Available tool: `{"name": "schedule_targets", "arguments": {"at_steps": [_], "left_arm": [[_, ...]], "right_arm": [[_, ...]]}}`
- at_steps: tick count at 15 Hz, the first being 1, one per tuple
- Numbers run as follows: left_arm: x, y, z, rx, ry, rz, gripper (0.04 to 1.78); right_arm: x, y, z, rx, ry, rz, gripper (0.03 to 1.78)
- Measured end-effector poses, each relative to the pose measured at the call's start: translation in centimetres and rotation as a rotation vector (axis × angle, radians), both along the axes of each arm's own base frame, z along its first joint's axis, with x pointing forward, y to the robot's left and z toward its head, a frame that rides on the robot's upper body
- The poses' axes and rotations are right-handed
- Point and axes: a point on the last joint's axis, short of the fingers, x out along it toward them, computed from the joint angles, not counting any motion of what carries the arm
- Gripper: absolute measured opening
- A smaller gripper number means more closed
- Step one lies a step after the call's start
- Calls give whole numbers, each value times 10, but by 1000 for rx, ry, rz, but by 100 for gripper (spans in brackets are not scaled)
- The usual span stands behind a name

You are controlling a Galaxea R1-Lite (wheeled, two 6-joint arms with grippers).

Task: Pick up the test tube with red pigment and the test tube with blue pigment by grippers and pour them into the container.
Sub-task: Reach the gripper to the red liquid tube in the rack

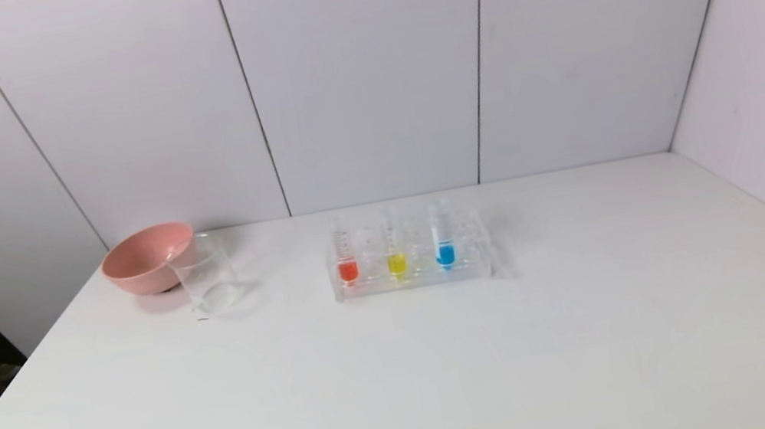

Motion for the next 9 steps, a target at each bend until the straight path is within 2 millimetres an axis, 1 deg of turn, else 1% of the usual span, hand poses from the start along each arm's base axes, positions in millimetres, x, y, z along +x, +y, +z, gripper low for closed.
{"name": "schedule_targets", "arguments": {"at_steps": [9], "left_arm": [[0,0,0,0,0,0,177]], "right_arm": [[0,0,0,-1,0,0,177]]}}
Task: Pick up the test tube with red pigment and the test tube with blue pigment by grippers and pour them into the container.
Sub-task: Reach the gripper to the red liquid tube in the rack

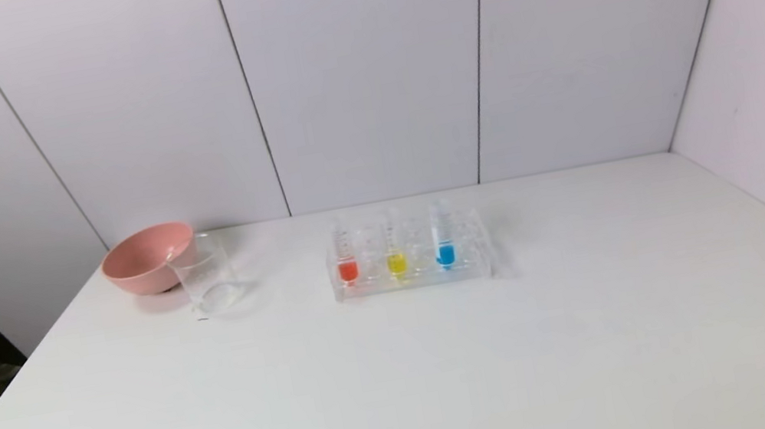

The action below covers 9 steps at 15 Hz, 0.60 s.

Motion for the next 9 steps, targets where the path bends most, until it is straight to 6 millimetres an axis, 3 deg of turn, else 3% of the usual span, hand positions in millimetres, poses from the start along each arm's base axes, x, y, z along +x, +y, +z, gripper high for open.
{"name": "schedule_targets", "arguments": {"at_steps": [5,9], "left_arm": [[0,0,2,5,-11,6,177],[-11,0,29,9,-71,-12,177]], "right_arm": [[0,0,0,1,0,0,177],[0,0,0,0,0,0,177]]}}
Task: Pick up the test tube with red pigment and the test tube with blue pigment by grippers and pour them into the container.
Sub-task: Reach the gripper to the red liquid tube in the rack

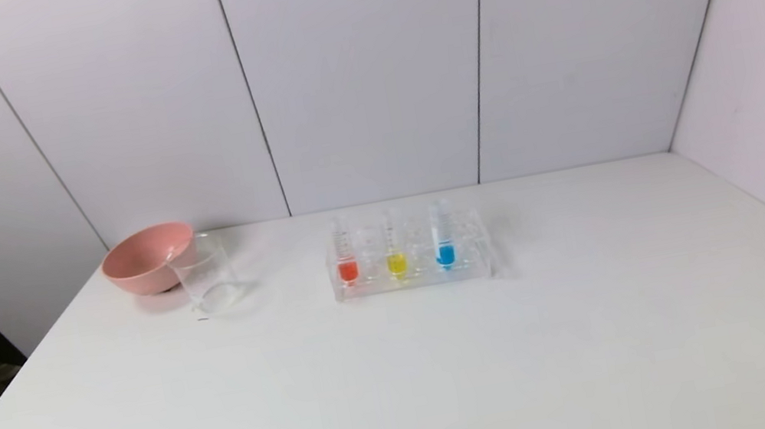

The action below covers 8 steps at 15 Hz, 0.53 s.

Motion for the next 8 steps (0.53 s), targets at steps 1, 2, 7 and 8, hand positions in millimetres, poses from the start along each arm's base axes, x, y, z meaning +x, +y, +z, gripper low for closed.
{"name": "schedule_targets", "arguments": {"at_steps": [1,2,7,8], "left_arm": [[-4,0,8,2,-8,-7,177],[-9,0,19,4,-24,-19,177],[-11,-1,72,12,-49,-32,177],[-8,-1,82,13,-50,-38,177]], "right_arm": [[0,0,0,0,0,0,177],[0,0,0,0,0,0,177],[0,0,0,0,0,0,177],[0,0,0,0,0,0,177]]}}
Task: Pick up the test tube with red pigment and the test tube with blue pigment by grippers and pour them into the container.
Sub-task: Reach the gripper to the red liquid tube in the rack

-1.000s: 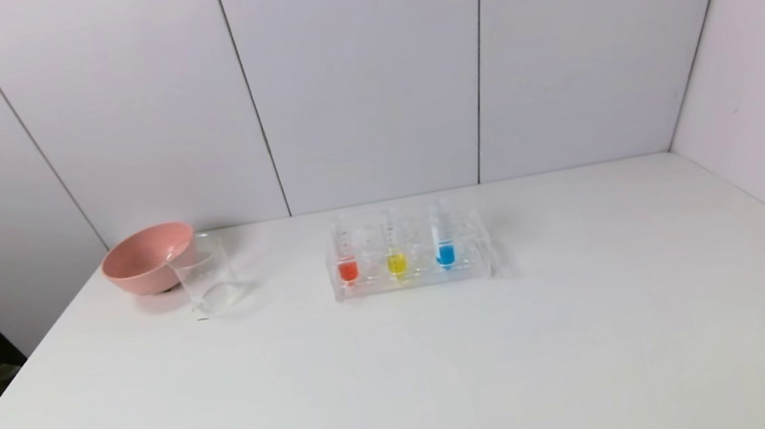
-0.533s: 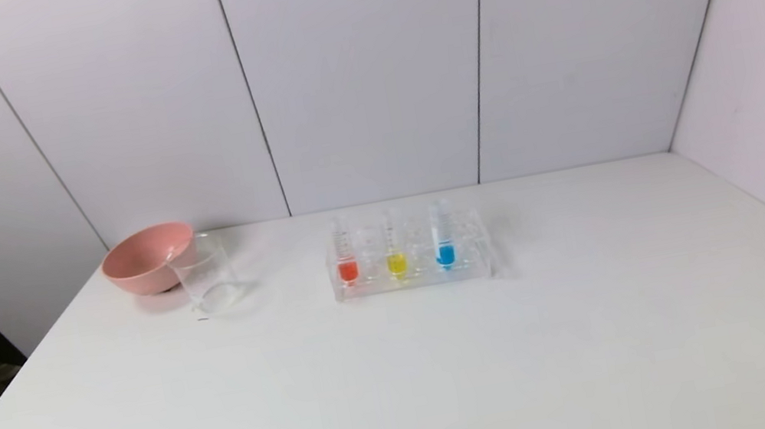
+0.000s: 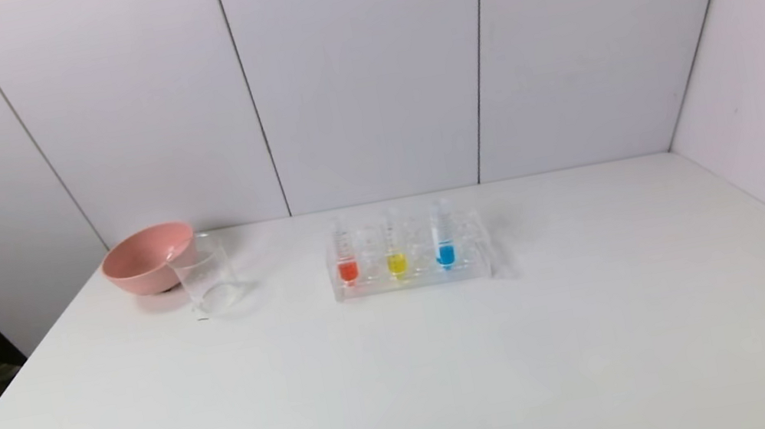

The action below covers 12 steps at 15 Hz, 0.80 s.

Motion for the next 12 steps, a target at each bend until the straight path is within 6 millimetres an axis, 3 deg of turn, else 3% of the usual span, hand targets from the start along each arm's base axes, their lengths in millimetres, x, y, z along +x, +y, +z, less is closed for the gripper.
{"name": "schedule_targets", "arguments": {"at_steps": [6,12], "left_arm": [[33,-1,64,4,-13,-36,177],[100,-3,107,19,8,-168,177]], "right_arm": [[0,0,0,0,0,0,177],[0,0,0,0,0,0,177]]}}
